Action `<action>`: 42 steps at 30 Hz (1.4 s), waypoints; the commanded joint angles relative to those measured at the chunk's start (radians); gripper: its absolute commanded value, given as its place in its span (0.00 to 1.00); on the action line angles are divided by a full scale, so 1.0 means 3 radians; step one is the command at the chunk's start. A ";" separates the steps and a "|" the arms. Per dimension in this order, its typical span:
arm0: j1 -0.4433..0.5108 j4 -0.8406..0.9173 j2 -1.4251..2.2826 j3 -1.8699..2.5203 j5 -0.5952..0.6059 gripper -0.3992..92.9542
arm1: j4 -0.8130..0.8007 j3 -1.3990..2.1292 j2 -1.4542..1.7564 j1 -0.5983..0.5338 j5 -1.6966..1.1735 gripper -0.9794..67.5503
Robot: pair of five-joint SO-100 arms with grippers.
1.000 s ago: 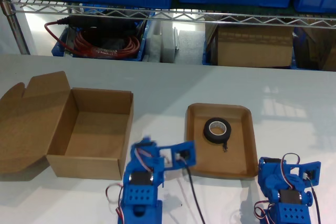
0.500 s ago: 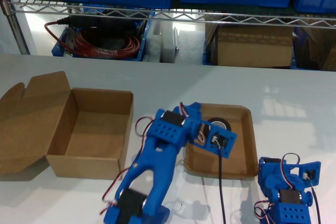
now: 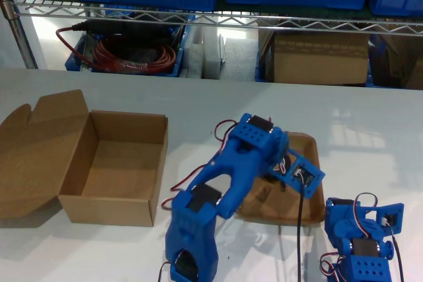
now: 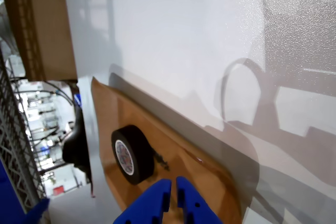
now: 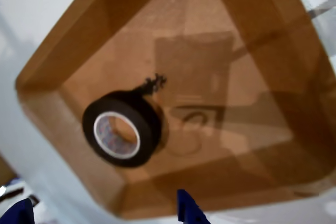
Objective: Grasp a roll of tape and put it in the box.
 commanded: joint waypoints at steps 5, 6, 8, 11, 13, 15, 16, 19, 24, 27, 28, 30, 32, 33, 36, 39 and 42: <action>0.0077 0.0251 -0.0644 -0.0828 0.0020 0.40 | -0.0015 0.0046 0.0020 -0.0010 0.0010 0.02; 0.0077 0.0261 -0.0726 -0.0890 0.0026 0.40 | -0.0015 0.0046 0.0020 -0.0010 0.0010 0.02; 0.0077 0.0276 -0.0869 -0.0982 0.0020 0.39 | -0.0015 0.0046 0.0020 -0.0010 0.0010 0.02; 0.0066 0.0281 -0.1023 -0.1069 0.0005 0.39 | -0.0015 0.0046 0.0020 -0.0010 0.0010 0.02; 0.0051 0.0286 -0.1094 -0.1120 -0.0005 0.38 | -0.0015 0.0046 0.0020 -0.0010 0.0010 0.02; 0.0041 0.0317 -0.1171 -0.1191 -0.0020 0.38 | -0.0015 0.0046 0.0020 -0.0010 0.0010 0.02; 0.0041 0.0327 -0.1207 -0.1222 -0.0026 0.38 | -0.0015 0.0046 0.0020 -0.0010 0.0010 0.02; 0.0015 0.0332 -0.1340 -0.1299 -0.0061 0.37 | -0.0015 0.0046 0.0020 -0.0010 0.0010 0.02; -0.0026 0.0368 -0.1524 -0.1452 -0.0107 0.36 | -0.0015 0.0046 0.0020 -0.0010 0.0010 0.02; -0.0046 0.0378 -0.1611 -0.1503 -0.0138 0.36 | -0.0015 0.0046 0.0020 -0.0010 0.0010 0.02; -0.0056 0.0378 -0.1636 -0.1524 -0.0148 0.36 | -0.0015 0.0046 0.0020 -0.0010 0.0010 0.02; -0.0066 0.0389 -0.1698 -0.1565 -0.0174 0.35 | -0.0015 0.0046 0.0020 -0.0010 0.0010 0.02; -0.0087 0.0399 -0.1739 -0.1580 -0.0205 0.33 | -0.0015 0.0046 0.0020 -0.0010 0.0010 0.02; -0.0097 0.0419 -0.1754 -0.1590 -0.0225 0.32 | -0.0015 0.0046 0.0020 -0.0010 0.0010 0.02; -0.0133 0.0470 -0.1774 -0.1590 -0.0266 0.31 | -0.0015 0.0046 0.0020 -0.0010 0.0010 0.02; -0.0143 0.0470 -0.1790 -0.1590 -0.0271 0.31 | -0.0015 0.0046 0.0020 -0.0010 0.0010 0.02; -0.0138 0.0440 -0.1820 -0.1611 -0.0266 0.31 | -0.0015 0.0046 0.0020 -0.0010 0.0010 0.02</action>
